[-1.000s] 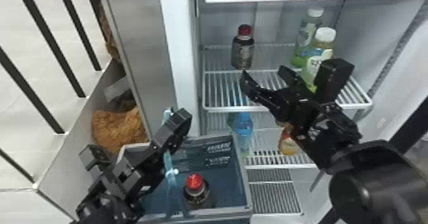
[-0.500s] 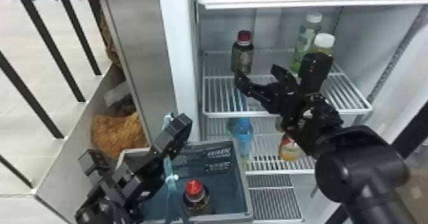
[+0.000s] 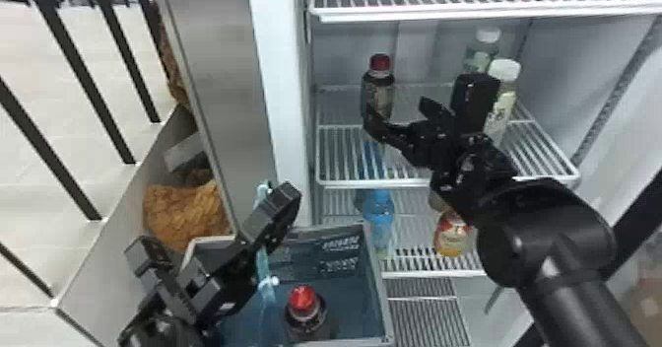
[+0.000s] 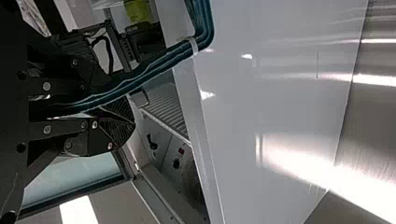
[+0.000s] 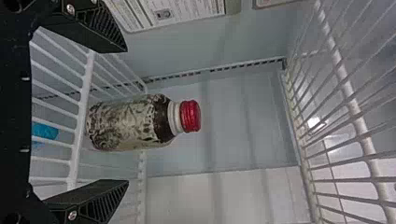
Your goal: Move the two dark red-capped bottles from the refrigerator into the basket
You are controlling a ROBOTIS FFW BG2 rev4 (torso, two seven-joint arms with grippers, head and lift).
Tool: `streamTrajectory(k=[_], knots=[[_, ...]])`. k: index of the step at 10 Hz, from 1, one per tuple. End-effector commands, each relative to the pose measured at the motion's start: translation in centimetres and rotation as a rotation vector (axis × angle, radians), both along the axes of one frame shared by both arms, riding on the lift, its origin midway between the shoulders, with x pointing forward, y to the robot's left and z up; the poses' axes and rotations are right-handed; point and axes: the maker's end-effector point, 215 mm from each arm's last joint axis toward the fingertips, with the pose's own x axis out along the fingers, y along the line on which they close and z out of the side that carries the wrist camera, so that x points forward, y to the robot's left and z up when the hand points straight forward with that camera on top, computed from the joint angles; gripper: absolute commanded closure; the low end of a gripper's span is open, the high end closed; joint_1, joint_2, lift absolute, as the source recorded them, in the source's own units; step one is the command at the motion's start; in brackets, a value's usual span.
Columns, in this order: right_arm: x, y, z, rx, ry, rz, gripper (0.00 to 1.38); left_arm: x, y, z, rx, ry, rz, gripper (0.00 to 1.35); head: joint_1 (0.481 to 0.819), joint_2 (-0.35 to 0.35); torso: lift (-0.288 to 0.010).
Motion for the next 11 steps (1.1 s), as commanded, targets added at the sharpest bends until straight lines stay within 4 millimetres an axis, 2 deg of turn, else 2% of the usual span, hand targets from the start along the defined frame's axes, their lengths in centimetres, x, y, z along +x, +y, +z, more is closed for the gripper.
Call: streamTrajectory(k=[1,5,9,10,11], knots=[[1.1,0.4,-0.2,-0.016,0.007,0.003,0.10,0.1,-0.1,0.2,-0.001,-0.004,-0.002,1.19,0.637,0.031,-0.034],[3.3,0.6,-1.3,-0.052,0.038,-0.014,0.09,0.2,-0.1,0.3,0.000,-0.008,-0.004,1.19,0.627,0.035,-0.034],[5.0,1.1,-0.2,-0.087,0.023,-0.024,0.12,0.4,-0.2,0.5,-0.002,-0.012,-0.003,1.19,0.616,0.037,-0.034],[5.4,0.8,-0.8,-0.089,0.037,-0.032,0.23,0.3,-0.2,0.5,-0.003,-0.011,-0.005,1.19,0.611,0.038,-0.034],[5.5,0.7,-1.4,-0.091,0.057,-0.033,0.57,0.4,-0.2,0.4,-0.004,-0.009,-0.005,1.19,0.610,0.038,-0.034]])
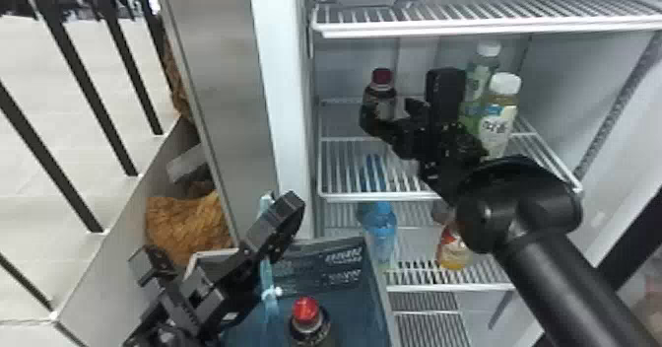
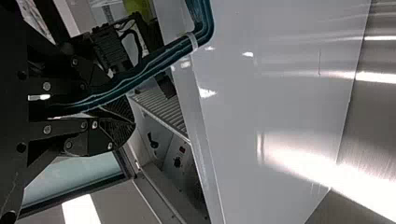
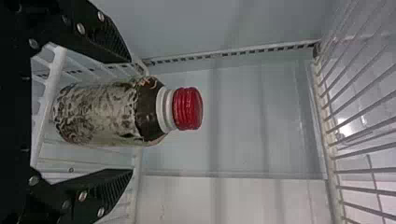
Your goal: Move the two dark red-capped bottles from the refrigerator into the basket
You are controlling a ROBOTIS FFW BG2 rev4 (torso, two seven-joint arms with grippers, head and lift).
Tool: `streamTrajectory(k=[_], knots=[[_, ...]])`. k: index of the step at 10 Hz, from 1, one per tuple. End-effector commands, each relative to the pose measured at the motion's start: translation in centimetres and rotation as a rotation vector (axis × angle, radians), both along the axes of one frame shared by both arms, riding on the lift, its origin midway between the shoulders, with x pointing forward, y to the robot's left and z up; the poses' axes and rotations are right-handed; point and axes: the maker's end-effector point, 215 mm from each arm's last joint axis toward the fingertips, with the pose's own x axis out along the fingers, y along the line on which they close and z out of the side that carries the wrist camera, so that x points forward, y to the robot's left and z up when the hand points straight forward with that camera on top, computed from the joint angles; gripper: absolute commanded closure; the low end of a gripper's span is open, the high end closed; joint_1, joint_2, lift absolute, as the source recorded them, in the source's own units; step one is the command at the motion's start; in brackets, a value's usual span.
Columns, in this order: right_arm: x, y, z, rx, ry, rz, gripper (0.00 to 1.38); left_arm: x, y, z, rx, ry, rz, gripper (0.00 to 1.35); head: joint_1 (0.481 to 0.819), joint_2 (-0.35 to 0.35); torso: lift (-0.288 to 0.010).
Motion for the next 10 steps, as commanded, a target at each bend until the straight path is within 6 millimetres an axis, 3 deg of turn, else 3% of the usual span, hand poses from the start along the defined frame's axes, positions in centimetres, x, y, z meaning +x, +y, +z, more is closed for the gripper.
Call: streamTrajectory(k=[1,2,3,6,10], knots=[[0.1,-0.2,-0.6,-0.004,0.017,-0.005,0.94,0.0,0.0,0.0,0.000,0.000,0.001,1.19,0.611,0.036,-0.034],[0.2,-0.3,-0.6,-0.010,0.016,-0.011,1.17,0.0,0.0,0.0,0.000,0.000,0.001,1.19,0.614,0.035,-0.034],[0.2,-0.4,-0.4,-0.027,0.007,-0.018,1.26,0.0,0.0,-0.1,0.000,0.002,0.001,1.19,0.615,0.033,-0.034],[0.0,-0.5,-0.4,-0.036,0.000,-0.020,1.26,0.0,0.0,-0.1,-0.001,0.001,0.001,1.19,0.614,0.031,-0.034],[-2.5,0.1,0.2,-0.008,-0.003,0.003,1.26,-0.1,0.0,-0.3,0.002,0.006,0.000,1.19,0.620,0.035,-0.034]])
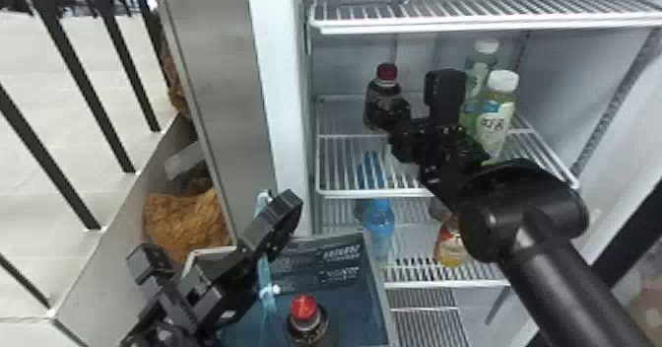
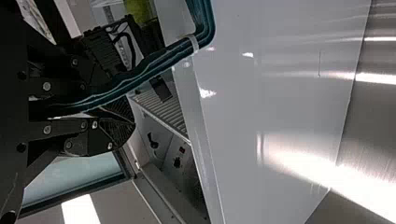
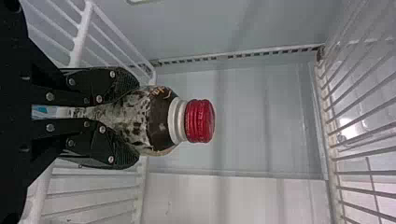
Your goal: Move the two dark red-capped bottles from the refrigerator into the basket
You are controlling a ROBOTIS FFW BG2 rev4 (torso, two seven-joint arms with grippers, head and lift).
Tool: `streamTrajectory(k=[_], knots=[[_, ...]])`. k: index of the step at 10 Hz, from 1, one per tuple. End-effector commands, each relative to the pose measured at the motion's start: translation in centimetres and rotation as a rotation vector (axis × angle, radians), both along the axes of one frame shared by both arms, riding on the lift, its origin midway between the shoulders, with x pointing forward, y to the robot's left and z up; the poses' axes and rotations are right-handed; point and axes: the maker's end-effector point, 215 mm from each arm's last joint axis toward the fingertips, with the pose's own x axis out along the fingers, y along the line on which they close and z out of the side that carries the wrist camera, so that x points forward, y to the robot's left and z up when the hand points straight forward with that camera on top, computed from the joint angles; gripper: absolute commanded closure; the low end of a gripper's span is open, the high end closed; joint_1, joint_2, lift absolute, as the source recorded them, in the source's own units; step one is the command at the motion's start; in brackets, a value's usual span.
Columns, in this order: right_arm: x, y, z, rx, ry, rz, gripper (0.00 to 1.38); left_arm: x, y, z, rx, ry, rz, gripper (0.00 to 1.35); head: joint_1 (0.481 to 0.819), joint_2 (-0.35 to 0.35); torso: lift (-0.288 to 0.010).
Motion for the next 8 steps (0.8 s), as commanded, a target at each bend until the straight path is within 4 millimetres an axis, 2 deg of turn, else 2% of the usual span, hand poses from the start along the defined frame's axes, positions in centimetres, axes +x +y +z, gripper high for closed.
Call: streamTrajectory(k=[1,8], knots=[[-1.2,0.3,0.2,0.020,-0.001,0.011,1.26,0.0,0.0,0.0,0.001,0.001,0.000,1.19,0.622,0.036,-0.034],[-10.4,2.2,1.3,0.129,0.022,0.097,1.26,-0.2,-0.2,-0.4,0.003,0.009,-0.004,1.19,0.655,0.056,-0.034]])
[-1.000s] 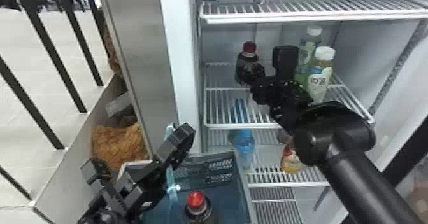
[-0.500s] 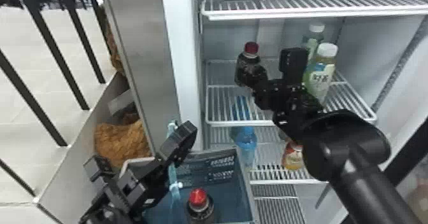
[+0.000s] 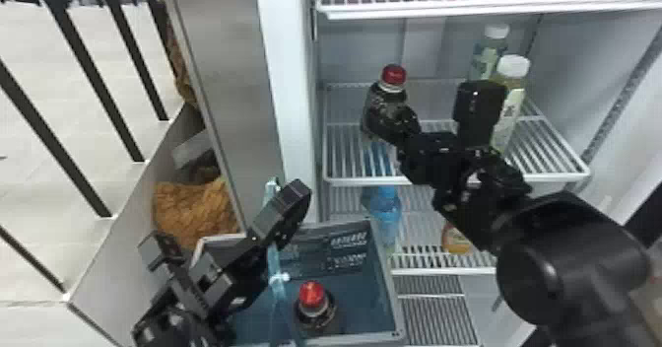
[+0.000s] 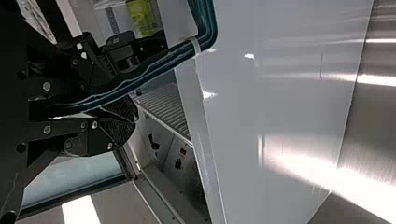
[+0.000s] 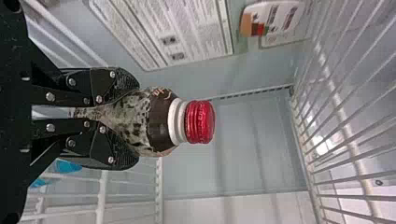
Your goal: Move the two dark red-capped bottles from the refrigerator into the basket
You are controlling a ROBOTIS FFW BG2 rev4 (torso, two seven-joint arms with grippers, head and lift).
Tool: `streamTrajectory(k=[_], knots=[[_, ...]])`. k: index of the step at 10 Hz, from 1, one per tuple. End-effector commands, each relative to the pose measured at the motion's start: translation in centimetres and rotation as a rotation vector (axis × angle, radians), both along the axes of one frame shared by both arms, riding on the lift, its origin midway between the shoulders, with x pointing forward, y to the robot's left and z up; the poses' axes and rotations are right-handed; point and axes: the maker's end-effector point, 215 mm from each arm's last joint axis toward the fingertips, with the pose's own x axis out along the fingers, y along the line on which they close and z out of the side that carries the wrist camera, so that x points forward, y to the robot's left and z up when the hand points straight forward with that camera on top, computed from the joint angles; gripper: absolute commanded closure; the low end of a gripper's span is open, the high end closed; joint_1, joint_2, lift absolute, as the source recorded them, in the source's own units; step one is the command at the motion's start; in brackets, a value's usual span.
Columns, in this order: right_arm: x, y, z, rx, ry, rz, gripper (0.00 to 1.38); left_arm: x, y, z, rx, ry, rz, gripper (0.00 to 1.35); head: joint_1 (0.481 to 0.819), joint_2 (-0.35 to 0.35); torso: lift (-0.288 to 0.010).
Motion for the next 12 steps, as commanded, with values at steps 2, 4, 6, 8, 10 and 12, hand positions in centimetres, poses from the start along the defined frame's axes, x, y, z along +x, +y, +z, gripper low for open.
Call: streamTrajectory(k=[2,4,6,8,10,12], knots=[[-4.6,1.0,-0.8,0.023,0.051,0.052,1.26,0.0,0.1,-0.2,-0.001,0.006,0.005,1.19,0.674,0.064,-0.034],[-7.1,1.5,-0.7,0.038,0.075,0.089,1.26,0.0,0.1,-0.2,-0.004,0.005,0.005,1.19,0.692,0.074,-0.034],[-9.9,2.3,0.0,0.058,0.085,0.140,1.26,0.0,0.0,-0.2,-0.006,0.005,0.004,1.19,0.695,0.084,-0.034],[-13.2,3.5,0.1,0.081,0.110,0.194,1.26,0.1,0.0,-0.3,-0.006,0.007,0.006,1.19,0.695,0.099,-0.034],[-16.2,4.4,-0.4,0.084,0.149,0.241,1.26,0.1,0.0,-0.2,-0.010,0.007,0.007,1.19,0.695,0.114,-0.034],[-18.9,5.2,-1.4,0.094,0.199,0.281,1.26,0.2,0.1,-0.2,-0.009,0.007,0.012,1.19,0.695,0.129,-0.034]])
